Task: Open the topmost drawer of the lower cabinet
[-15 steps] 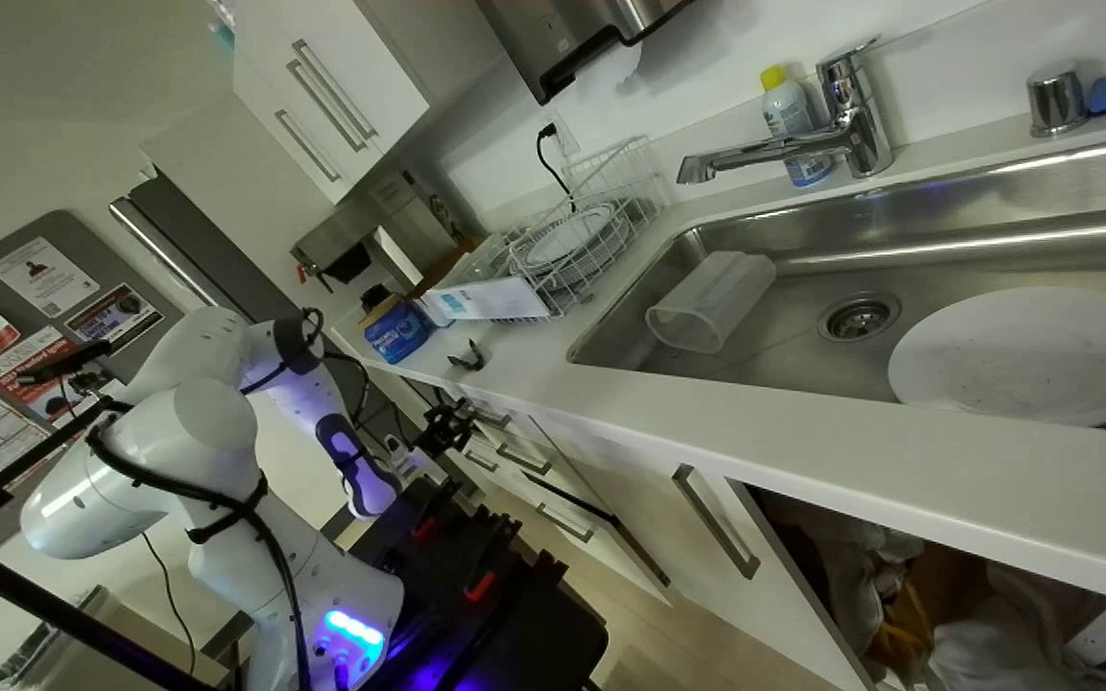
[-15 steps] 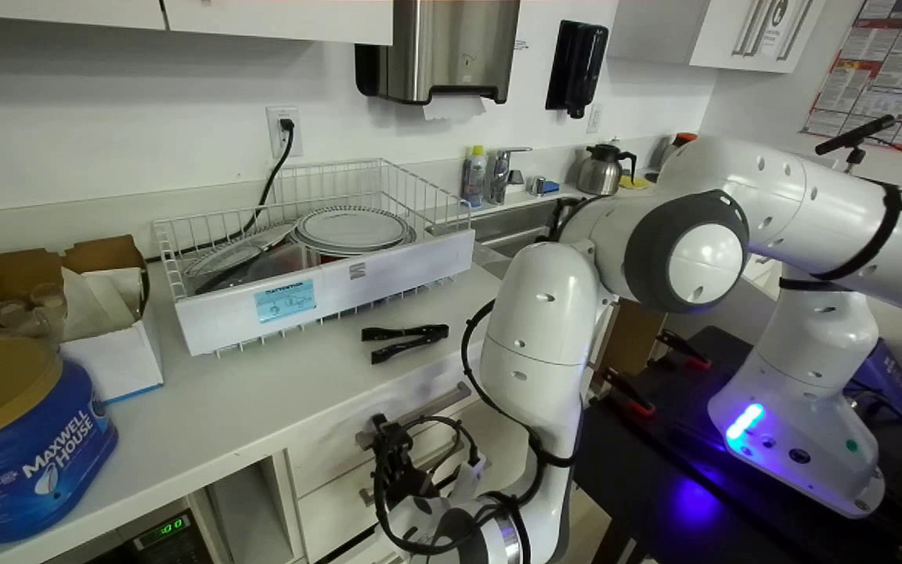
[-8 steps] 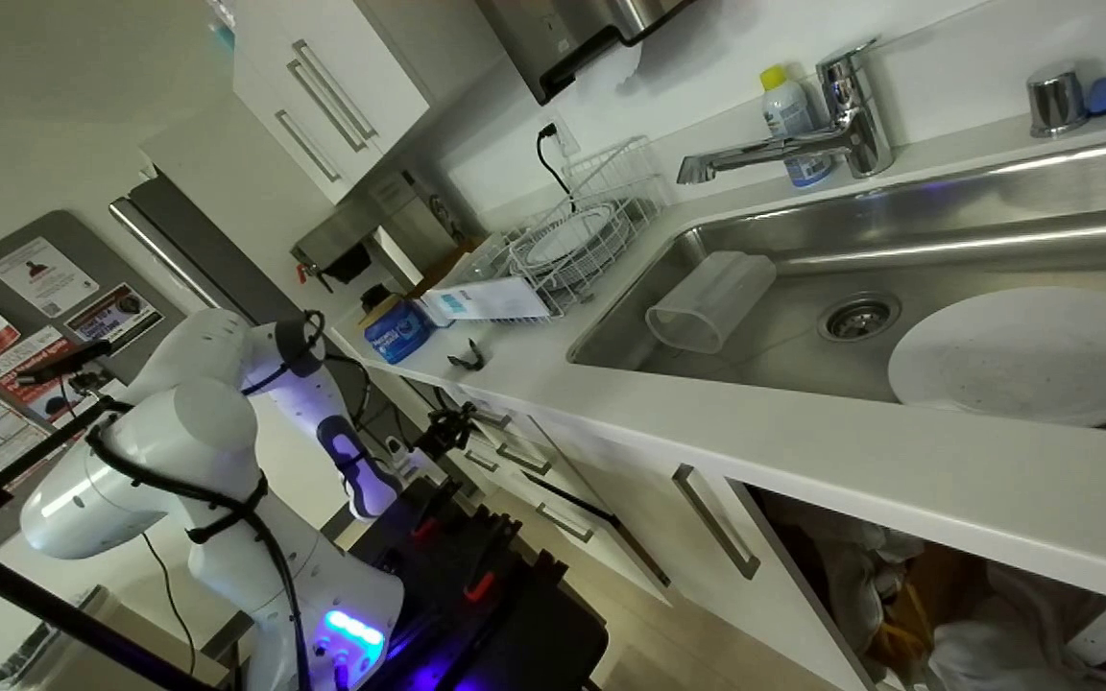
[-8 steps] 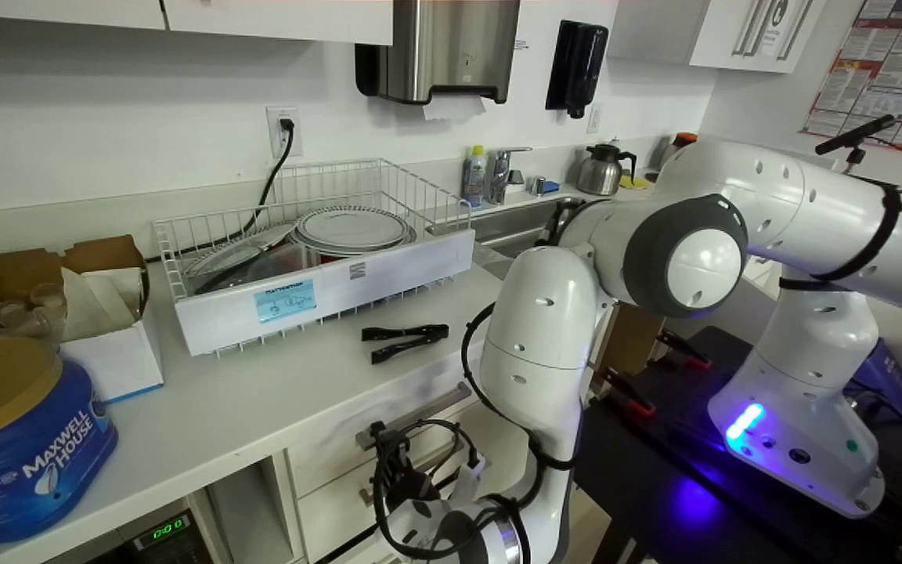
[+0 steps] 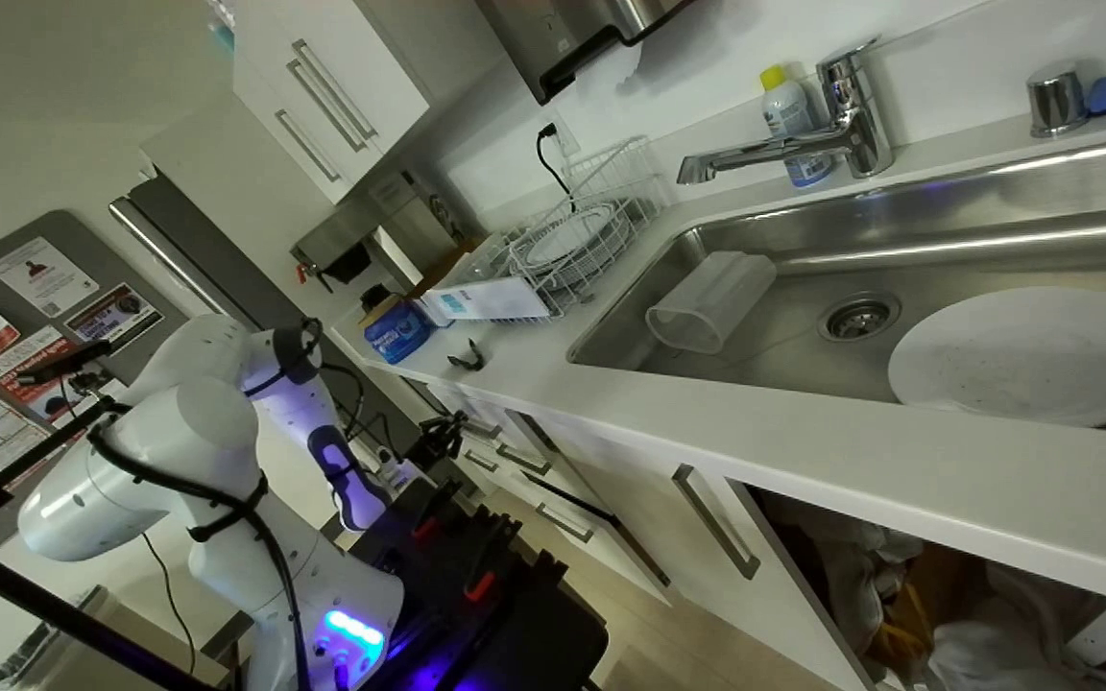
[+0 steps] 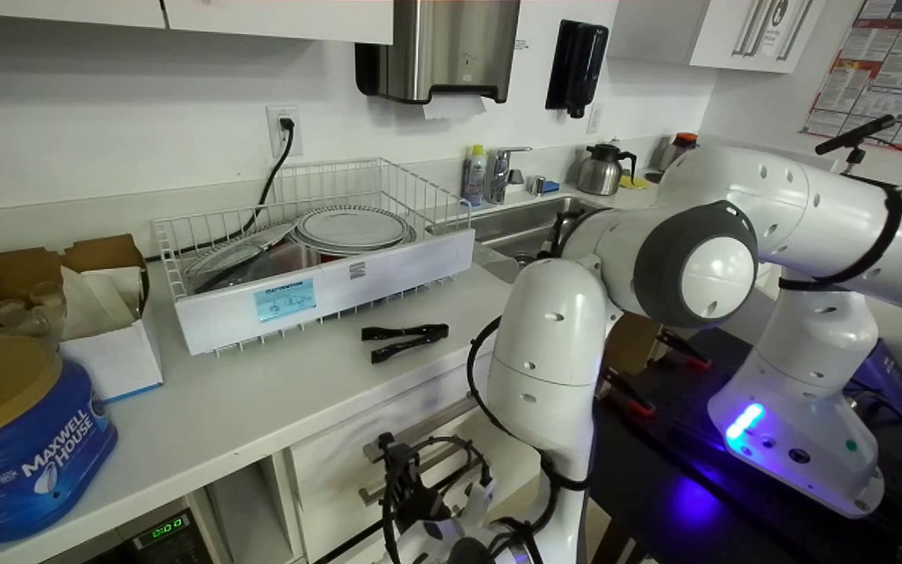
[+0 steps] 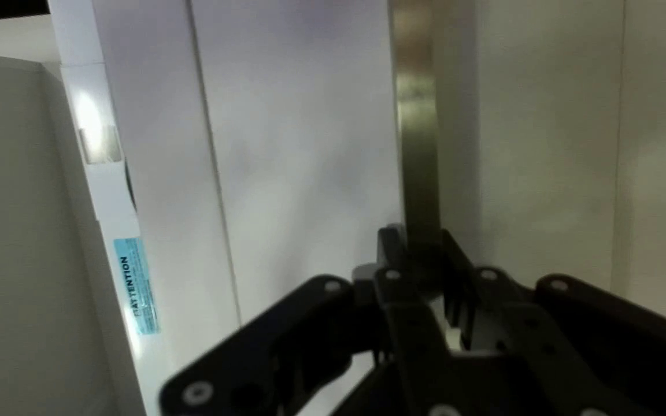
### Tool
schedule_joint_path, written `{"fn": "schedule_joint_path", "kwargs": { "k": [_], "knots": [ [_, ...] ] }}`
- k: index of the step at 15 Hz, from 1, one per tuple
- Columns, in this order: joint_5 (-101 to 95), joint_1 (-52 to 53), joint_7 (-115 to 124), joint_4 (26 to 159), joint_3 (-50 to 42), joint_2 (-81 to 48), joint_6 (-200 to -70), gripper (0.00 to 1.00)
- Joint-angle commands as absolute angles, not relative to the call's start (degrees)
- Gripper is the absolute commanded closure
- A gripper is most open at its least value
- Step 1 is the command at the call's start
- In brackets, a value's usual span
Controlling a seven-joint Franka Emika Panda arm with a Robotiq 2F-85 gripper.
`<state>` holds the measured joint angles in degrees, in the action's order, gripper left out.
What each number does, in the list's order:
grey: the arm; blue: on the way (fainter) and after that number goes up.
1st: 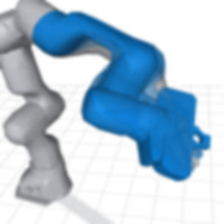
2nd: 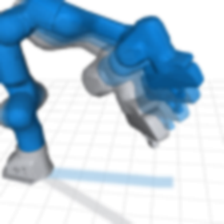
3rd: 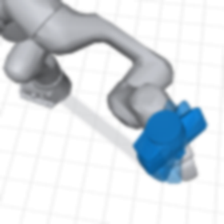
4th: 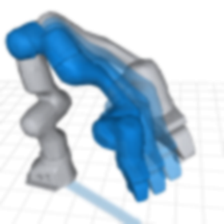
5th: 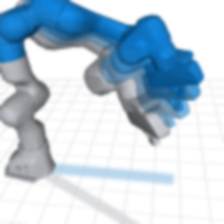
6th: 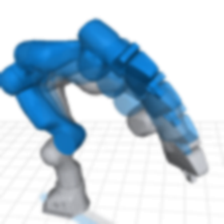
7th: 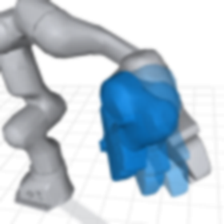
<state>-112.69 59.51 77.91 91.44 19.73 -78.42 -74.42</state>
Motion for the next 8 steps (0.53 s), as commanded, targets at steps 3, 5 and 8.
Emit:
{"fn": "schedule_joint_path", "kwargs": {
  "k": [3,5,8],
  "knots": [
    [-105.3,64.5,83.0,90.0,23.0,-81.4,-66.2,0.96],
    [-102.6,66.7,84.0,89.5,23.8,-82.0,-64.5,0.96],
    [-98.4,69.9,84.8,88.8,24.4,-82.5,-62.8,0.96]
  ]
}}
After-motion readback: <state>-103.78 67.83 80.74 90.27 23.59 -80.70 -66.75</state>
